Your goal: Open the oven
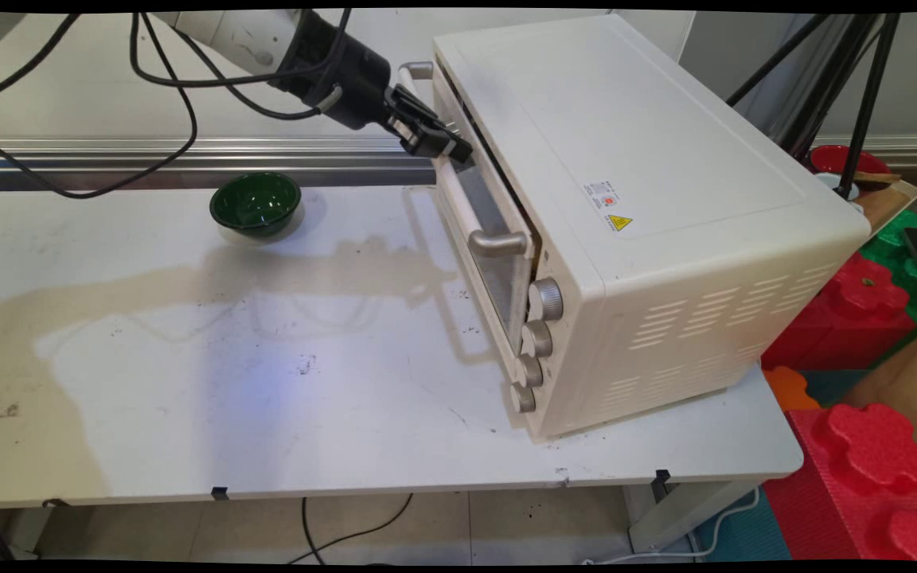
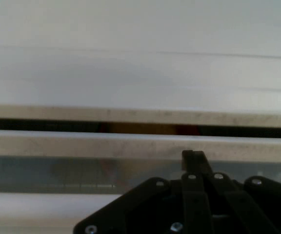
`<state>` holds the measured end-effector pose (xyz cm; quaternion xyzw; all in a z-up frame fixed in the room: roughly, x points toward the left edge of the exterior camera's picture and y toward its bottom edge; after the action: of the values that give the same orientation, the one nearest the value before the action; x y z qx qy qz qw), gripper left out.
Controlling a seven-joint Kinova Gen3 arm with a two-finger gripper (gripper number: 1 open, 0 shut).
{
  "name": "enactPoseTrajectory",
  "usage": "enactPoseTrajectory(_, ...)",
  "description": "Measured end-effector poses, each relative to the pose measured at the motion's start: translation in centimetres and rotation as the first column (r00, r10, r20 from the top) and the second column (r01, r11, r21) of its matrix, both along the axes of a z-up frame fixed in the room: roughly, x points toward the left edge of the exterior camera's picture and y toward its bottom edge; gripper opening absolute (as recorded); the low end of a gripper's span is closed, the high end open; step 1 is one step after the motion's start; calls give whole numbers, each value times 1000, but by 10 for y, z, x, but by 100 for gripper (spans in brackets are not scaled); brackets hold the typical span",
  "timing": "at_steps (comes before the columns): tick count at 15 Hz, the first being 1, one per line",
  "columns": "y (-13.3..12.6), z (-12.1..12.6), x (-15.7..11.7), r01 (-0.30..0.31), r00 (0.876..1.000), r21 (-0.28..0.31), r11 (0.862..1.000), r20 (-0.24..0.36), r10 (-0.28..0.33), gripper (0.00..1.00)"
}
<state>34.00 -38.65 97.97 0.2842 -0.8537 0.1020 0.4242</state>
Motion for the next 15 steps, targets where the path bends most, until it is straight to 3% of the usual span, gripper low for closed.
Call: enactPoseTrajectory(15, 39, -25, 48, -7, 999, 21, 1000, 52, 6, 0)
